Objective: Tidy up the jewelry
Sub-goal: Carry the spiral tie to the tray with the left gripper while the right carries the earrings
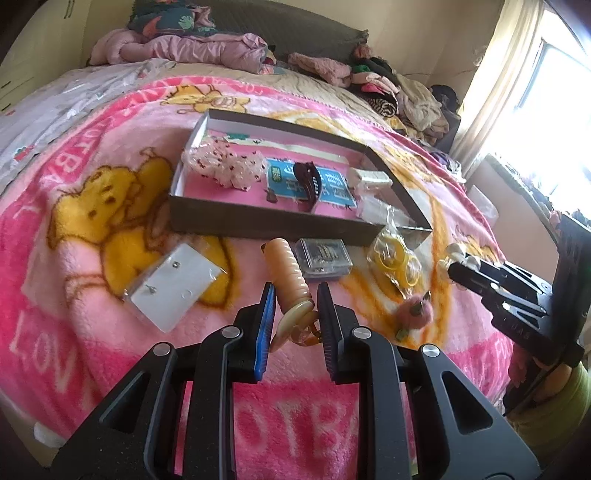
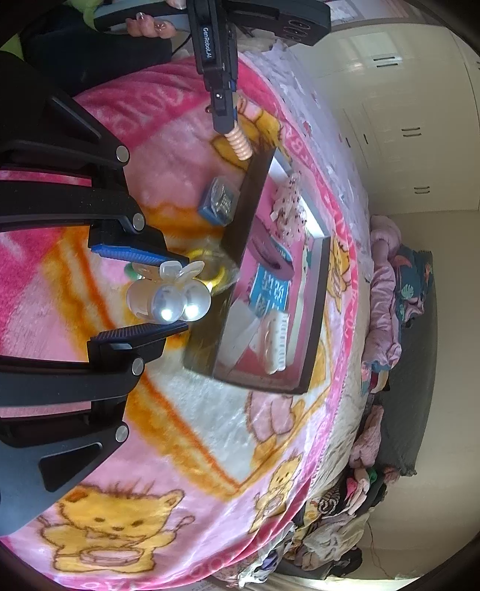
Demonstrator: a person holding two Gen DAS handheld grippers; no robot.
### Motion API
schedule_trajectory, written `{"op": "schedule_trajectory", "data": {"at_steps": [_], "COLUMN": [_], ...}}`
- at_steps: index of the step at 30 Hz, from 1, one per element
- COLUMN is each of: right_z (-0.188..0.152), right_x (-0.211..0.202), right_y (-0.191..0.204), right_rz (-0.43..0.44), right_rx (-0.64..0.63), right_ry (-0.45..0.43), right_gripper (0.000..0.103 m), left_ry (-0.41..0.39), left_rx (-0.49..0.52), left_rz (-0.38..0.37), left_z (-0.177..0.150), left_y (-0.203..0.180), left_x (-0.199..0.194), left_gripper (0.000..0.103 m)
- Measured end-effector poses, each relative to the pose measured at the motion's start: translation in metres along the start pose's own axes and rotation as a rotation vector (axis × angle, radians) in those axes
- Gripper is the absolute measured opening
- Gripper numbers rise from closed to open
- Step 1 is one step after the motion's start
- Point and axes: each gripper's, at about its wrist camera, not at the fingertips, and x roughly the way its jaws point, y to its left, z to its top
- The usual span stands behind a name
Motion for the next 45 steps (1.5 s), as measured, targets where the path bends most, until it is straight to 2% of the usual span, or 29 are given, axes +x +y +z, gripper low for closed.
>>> {"op": "schedule_trajectory", "data": {"at_steps": [22, 45], "right_z": [0.029, 0.058], "right_x": [0.018, 0.041], "right_y": [0.045, 0.047], "right_rz": [0.099, 0.107], "right_rx": [-0.038, -0.032], "right_ry": [-0.022, -0.051], "right_gripper": [0.028, 0.028], "left_ry": [-0.063, -0.066], "left_rx": [-0.030, -0.068], "left_rz": [0.005, 0.024], "left_z": [0.017, 0.034], "left_y": [0.015, 0.034], "left_x": [-0.013, -0.001], "left_gripper": [0.016, 0.016]}}
